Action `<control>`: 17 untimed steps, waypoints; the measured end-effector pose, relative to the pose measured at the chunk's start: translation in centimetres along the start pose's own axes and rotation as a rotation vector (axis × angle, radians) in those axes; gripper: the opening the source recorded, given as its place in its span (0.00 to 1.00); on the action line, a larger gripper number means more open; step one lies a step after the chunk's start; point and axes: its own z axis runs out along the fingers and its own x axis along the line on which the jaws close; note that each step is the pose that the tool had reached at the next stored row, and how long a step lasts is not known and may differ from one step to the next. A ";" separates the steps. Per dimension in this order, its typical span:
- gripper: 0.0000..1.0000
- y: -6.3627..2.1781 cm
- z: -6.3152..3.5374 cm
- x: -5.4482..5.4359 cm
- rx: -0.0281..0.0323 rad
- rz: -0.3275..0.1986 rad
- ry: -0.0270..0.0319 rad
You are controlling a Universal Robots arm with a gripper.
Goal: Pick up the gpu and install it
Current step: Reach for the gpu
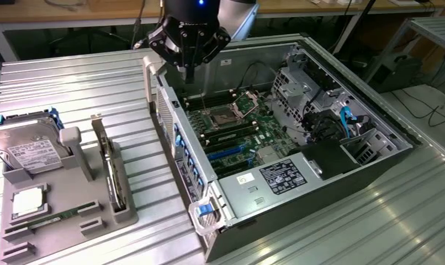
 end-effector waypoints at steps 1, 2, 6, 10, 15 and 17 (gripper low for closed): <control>0.11 -0.01 0.00 0.2 0.0000 0.000 0.0000; 0.11 -0.03 -0.01 0.3 0.0001 0.000 0.0000; 0.11 -0.05 -0.02 0.6 0.0000 0.000 0.0000; 0.11 -0.07 -0.03 0.9 0.0001 0.000 0.0000; 0.11 -0.08 -0.03 1.1 0.0000 0.000 0.0000; 0.11 -0.09 -0.03 1.2 -0.0001 0.000 -0.0001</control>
